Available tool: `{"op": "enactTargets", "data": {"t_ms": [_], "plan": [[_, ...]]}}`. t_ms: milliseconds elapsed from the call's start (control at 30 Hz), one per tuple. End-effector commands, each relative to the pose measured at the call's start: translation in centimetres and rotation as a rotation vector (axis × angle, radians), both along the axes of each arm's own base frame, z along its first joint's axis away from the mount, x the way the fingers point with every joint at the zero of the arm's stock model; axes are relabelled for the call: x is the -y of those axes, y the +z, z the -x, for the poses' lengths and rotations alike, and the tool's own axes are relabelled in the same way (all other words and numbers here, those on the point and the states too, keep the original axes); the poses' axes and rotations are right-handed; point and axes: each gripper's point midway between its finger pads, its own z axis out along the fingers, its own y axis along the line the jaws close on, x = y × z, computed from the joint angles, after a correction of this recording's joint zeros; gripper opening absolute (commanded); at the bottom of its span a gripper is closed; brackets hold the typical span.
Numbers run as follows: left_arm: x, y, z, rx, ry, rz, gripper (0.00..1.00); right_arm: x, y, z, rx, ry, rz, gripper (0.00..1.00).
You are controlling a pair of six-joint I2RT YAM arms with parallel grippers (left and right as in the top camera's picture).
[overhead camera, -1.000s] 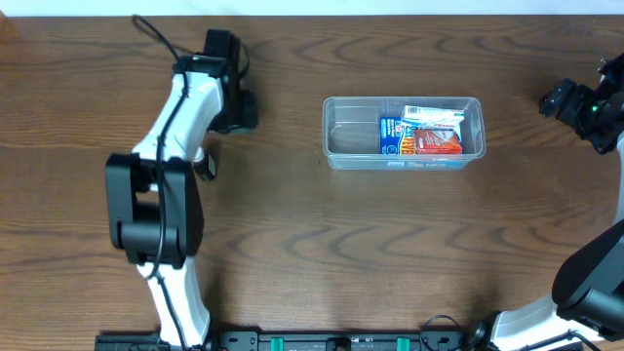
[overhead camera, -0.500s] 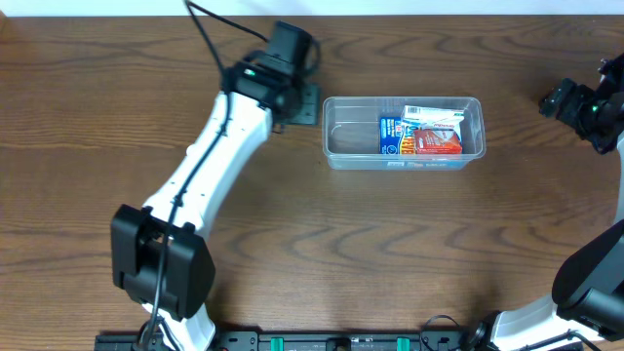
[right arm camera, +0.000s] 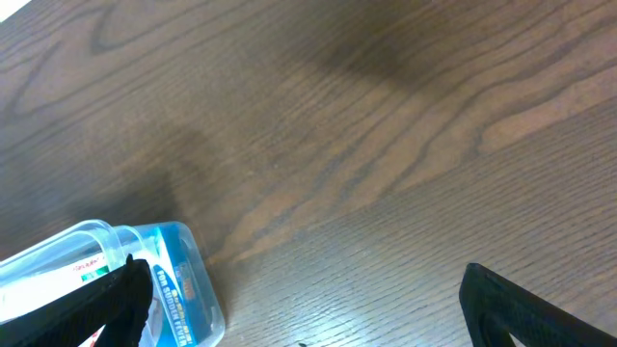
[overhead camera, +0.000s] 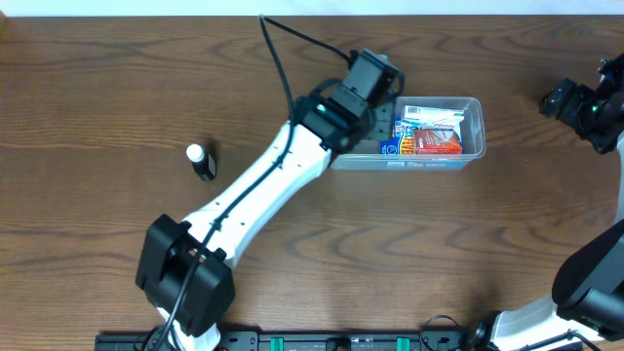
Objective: Pack container
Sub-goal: 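Lift the green tin and carry it over the container, then lower the green tin into the container and release it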
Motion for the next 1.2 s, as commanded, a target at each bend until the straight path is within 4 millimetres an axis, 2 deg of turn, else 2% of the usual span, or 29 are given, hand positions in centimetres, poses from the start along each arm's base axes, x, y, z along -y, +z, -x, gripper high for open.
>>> {"op": "enactTargets", "data": {"t_ms": [0,233,533,900,1167], "plan": [[1.4,-1.3,-0.5,-0.002,0.03,0.002,0.57,0.1,0.6,-0.1,0.015,-0.01,-0.002,0.99],[3.9,-5.0,-0.1,-0.033,-0.006,-0.022,0.57,0.1,0.6,-0.1,0.015,-0.01,-0.002,0.99],[5.3,-8.6,-0.4,-0.055,-0.017,-0.04,0.57,0.1,0.6,-0.1,0.015,-0.01,-0.002,0.99],[5.8,-8.5,-0.8,-0.035,-0.018,-0.022,0.57,0.1,0.6,-0.1,0.015,-0.01,-0.002,0.99],[6.1,-8.5,-0.6,-0.035,-0.025,-0.022,0.63,0.1,0.6,-0.1,0.015,-0.01,-0.002,0.99]]}}
